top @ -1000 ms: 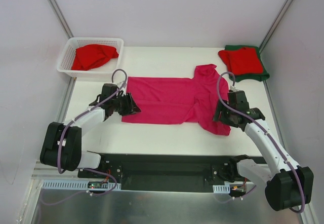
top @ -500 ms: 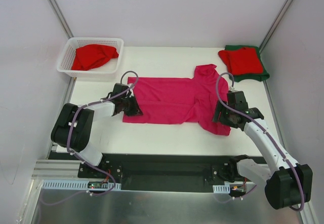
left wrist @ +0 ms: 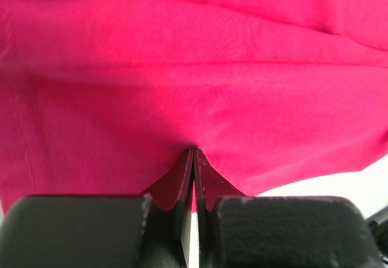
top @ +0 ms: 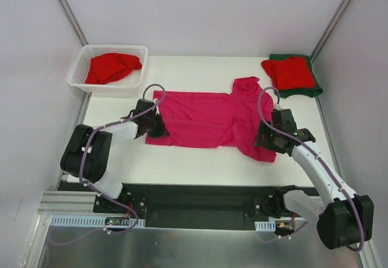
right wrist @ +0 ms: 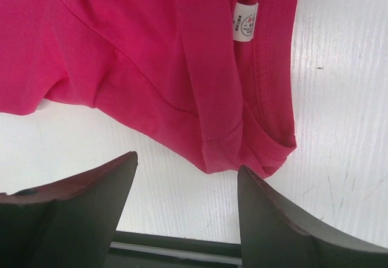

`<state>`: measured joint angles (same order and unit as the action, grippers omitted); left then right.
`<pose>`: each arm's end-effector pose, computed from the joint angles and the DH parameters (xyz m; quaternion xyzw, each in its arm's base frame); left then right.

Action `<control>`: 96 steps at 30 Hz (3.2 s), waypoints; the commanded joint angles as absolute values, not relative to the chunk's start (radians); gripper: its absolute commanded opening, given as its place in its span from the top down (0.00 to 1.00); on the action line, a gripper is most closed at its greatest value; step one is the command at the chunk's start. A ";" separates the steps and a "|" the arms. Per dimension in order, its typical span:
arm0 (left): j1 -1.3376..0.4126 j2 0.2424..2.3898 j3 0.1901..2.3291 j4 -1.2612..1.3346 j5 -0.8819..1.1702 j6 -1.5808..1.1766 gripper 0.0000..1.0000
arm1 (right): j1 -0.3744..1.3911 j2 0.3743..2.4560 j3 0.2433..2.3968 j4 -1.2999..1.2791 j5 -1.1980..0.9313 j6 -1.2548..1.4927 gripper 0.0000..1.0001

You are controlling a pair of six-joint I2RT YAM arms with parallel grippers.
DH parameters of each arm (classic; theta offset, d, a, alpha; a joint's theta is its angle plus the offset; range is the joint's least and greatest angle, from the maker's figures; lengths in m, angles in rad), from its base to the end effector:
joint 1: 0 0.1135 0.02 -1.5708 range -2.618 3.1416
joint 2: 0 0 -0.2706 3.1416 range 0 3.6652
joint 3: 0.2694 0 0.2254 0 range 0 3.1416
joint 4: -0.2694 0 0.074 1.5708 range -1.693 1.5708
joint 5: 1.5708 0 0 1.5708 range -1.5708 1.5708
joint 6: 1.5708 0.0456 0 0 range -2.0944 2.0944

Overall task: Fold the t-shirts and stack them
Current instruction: Fold the flattened tshirt in 1/3 of the way

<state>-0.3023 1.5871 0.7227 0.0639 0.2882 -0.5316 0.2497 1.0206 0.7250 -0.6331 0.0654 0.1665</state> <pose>0.2759 -0.0996 0.1732 -0.0513 0.9173 -0.2723 0.2861 0.1707 0.0405 0.2426 -0.0291 0.9480 0.0348 0.3150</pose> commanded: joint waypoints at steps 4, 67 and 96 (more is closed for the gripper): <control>-0.308 1.508 0.669 -0.044 0.186 -0.509 1.00 | 0.258 1.058 0.706 -0.603 0.087 0.158 0.29; -0.241 1.408 0.719 -0.302 0.012 -0.449 1.00 | 0.304 1.319 0.939 -0.934 0.505 0.199 0.80; -0.247 1.330 0.727 -0.115 0.278 -0.503 0.88 | 0.311 1.087 0.764 -0.522 -0.135 0.210 0.99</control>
